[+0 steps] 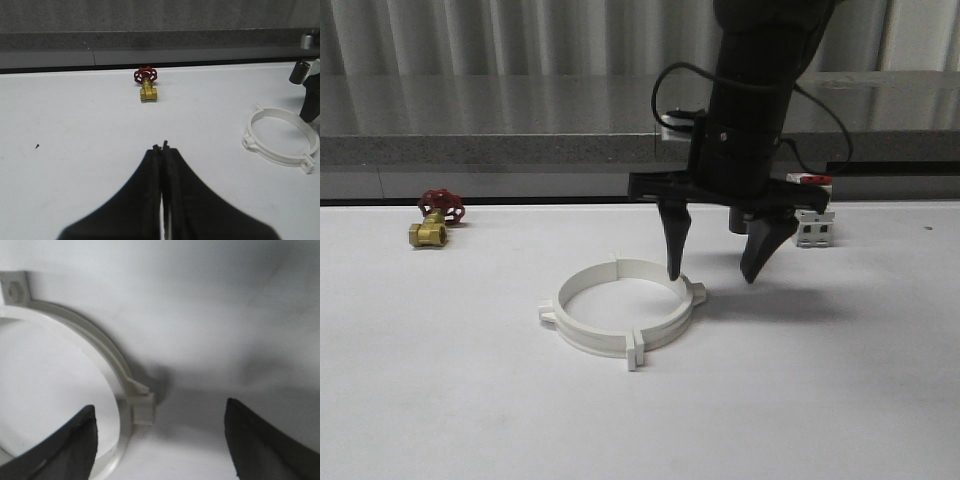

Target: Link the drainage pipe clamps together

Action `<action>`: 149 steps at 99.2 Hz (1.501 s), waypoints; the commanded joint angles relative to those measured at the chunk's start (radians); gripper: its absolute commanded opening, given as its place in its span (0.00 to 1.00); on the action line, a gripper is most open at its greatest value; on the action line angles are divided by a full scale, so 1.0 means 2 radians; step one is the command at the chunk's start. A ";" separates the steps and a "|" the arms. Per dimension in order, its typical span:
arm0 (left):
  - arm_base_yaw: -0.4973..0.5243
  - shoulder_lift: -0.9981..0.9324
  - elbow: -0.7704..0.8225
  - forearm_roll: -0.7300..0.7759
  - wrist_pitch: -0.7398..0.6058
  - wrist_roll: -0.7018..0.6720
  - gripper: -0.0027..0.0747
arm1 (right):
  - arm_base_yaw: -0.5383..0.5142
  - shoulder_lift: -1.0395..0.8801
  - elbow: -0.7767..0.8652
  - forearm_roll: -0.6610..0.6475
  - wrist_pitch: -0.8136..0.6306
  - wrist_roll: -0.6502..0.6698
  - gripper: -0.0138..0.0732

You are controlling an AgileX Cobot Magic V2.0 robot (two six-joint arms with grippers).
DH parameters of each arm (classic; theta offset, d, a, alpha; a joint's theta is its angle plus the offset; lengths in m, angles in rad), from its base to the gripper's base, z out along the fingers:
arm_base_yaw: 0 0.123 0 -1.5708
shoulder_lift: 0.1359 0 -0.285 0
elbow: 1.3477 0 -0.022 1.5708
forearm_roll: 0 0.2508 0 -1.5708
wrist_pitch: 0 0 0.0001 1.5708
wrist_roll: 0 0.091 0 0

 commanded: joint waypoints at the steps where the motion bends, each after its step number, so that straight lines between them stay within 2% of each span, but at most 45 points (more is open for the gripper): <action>1: 0.003 0.004 -0.014 -0.005 -0.038 0.000 0.01 | 0.000 -0.063 -0.003 -0.033 -0.003 -0.018 0.78; 18: 0.003 0.004 -0.014 -0.005 -0.038 0.000 0.01 | -0.001 -0.123 0.048 -0.076 -0.005 -0.042 0.78; 24: 0.003 0.004 -0.014 -0.005 -0.038 0.000 0.01 | -0.005 -0.141 0.067 -0.082 -0.006 -0.042 0.73; 31: 0.003 0.004 -0.014 -0.005 -0.038 0.000 0.01 | -0.015 -0.163 0.091 -0.083 -0.006 -0.042 0.59; 35: 0.003 0.004 -0.014 -0.005 -0.038 0.000 0.01 | -0.023 -0.177 0.107 -0.084 -0.007 -0.042 0.44; 47: 0.003 0.004 -0.014 -0.005 -0.038 0.000 0.01 | -0.049 -0.212 0.141 -0.090 -0.006 -0.042 0.10; 49: 0.003 0.004 -0.014 -0.005 -0.038 0.000 0.01 | -0.054 -0.218 0.147 -0.090 -0.006 -0.041 0.08; 81: 0.003 0.004 -0.014 -0.005 -0.038 0.000 0.01 | -0.147 -0.328 0.240 -0.090 -0.027 -0.041 0.09; 83: 0.003 0.004 -0.014 -0.005 -0.038 0.000 0.01 | -0.155 -0.338 0.247 -0.090 -0.028 -0.041 0.09; 84: 0.003 0.004 -0.014 -0.005 -0.038 0.000 0.01 | -0.194 -0.378 0.278 -0.081 -0.036 -0.042 0.09; 85: 0.003 0.004 -0.014 -0.005 -0.038 0.000 0.01 | -0.200 -0.381 0.281 -0.080 -0.037 -0.042 0.09; 96: 0.003 0.004 -0.014 -0.005 -0.038 0.000 0.01 | -0.233 -0.429 0.317 -0.069 -0.051 -0.059 0.09; 112: 0.003 0.004 -0.014 -0.005 -0.038 0.000 0.01 | -0.244 -0.495 0.369 -0.067 -0.083 -0.071 0.09; 124: 0.003 0.004 -0.014 -0.005 -0.038 0.000 0.01 | -0.244 -0.564 0.419 -0.067 -0.138 -0.073 0.09; 149: 0.003 0.004 -0.014 -0.005 -0.038 0.000 0.01 | -0.243 -0.720 0.526 -0.072 -0.255 -0.122 0.09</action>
